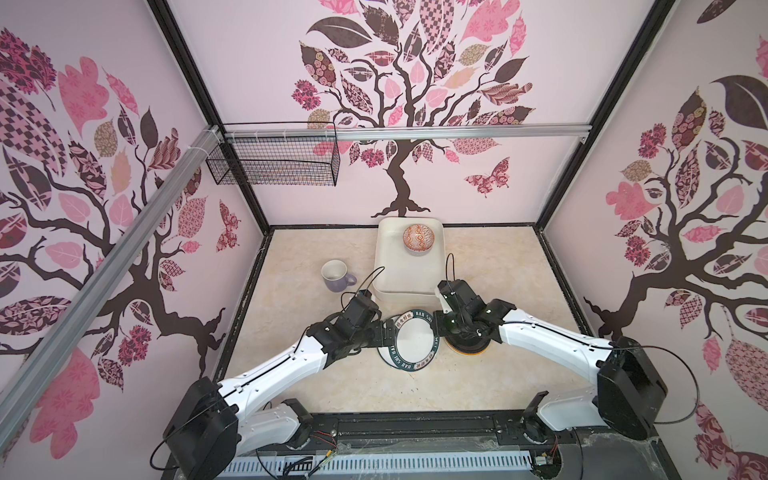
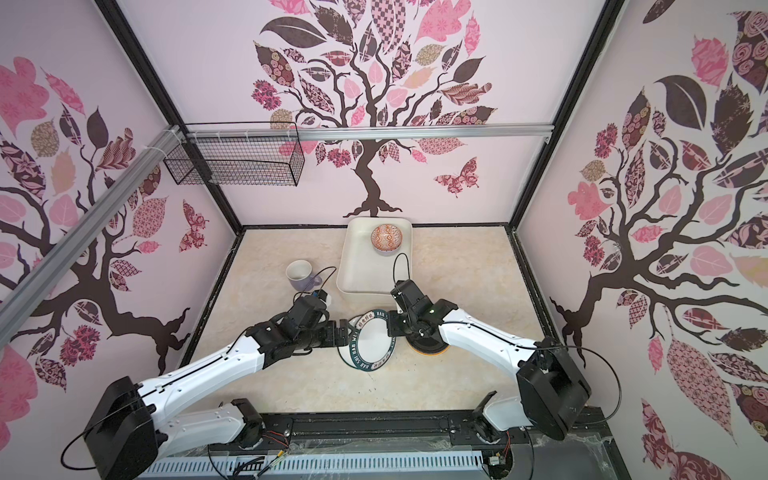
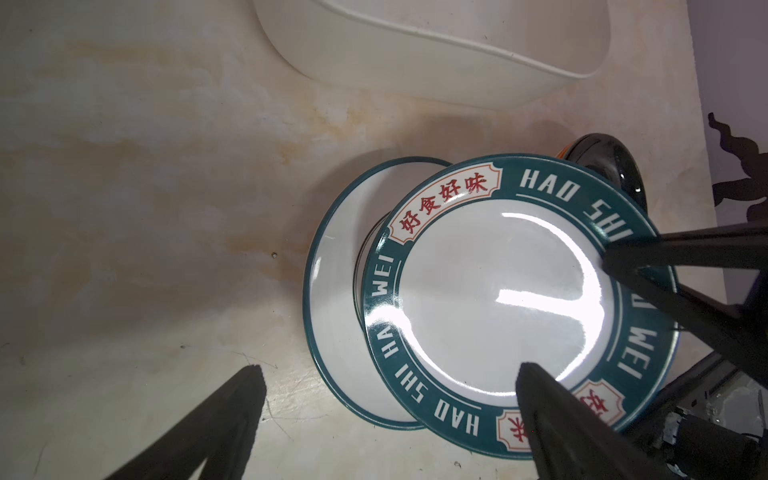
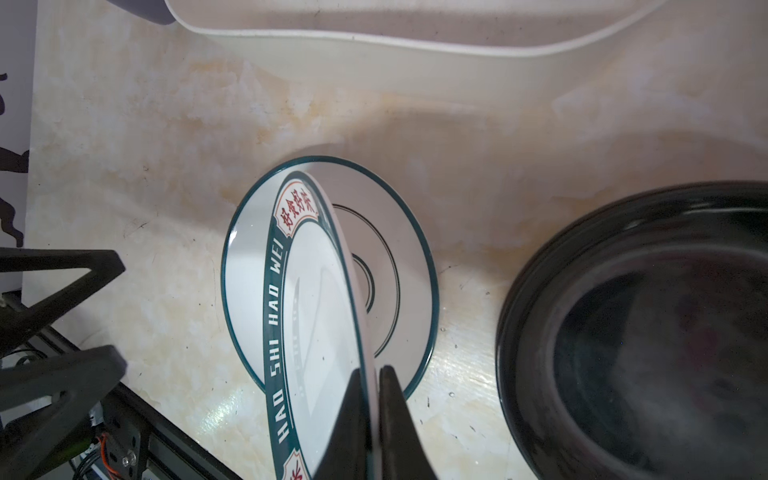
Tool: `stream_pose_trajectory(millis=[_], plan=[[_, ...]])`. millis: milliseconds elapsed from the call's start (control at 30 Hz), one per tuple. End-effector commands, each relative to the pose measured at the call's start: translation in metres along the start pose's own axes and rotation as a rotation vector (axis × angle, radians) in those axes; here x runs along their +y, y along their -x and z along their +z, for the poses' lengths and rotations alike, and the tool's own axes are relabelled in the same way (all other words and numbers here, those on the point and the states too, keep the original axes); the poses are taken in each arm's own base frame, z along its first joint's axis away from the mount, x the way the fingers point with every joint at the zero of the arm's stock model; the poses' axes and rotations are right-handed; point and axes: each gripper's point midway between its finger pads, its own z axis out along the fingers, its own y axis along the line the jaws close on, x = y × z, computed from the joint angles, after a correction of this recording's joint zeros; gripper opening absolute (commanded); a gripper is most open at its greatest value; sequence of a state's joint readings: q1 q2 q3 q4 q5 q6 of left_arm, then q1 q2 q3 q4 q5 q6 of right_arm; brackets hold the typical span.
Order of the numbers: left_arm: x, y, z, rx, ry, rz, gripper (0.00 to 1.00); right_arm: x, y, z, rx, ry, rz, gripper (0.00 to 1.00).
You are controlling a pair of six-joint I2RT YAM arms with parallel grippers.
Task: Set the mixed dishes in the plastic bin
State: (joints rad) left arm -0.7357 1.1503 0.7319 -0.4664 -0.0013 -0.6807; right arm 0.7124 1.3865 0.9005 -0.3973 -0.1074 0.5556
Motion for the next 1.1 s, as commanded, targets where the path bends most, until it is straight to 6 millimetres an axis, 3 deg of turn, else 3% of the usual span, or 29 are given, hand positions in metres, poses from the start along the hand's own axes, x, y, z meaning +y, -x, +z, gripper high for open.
stream_pose_trajectory(millis=[0, 400, 667, 833, 1067], plan=[[-0.004, 0.02, -0.023, -0.066, 0.011, 0.013, 0.98, 0.014, 0.019, -0.022, -0.041, 0.047, -0.001, 0.07], [0.014, 0.048, -0.068, -0.155, 0.015, -0.027, 0.98, 0.033, 0.067, -0.037, -0.124, 0.111, 0.023, 0.06], [0.007, 0.067, -0.078, -0.165, 0.029, 0.019, 0.98, 0.02, 0.129, -0.043, -0.198, 0.127, 0.074, 0.06], [0.001, 0.082, -0.079, -0.172, 0.043, 0.05, 0.98, -0.002, 0.172, -0.028, -0.22, 0.132, 0.128, 0.06], [0.003, 0.092, -0.07, -0.154, 0.07, 0.076, 0.98, -0.031, 0.206, 0.01, -0.198, 0.149, 0.208, 0.06]])
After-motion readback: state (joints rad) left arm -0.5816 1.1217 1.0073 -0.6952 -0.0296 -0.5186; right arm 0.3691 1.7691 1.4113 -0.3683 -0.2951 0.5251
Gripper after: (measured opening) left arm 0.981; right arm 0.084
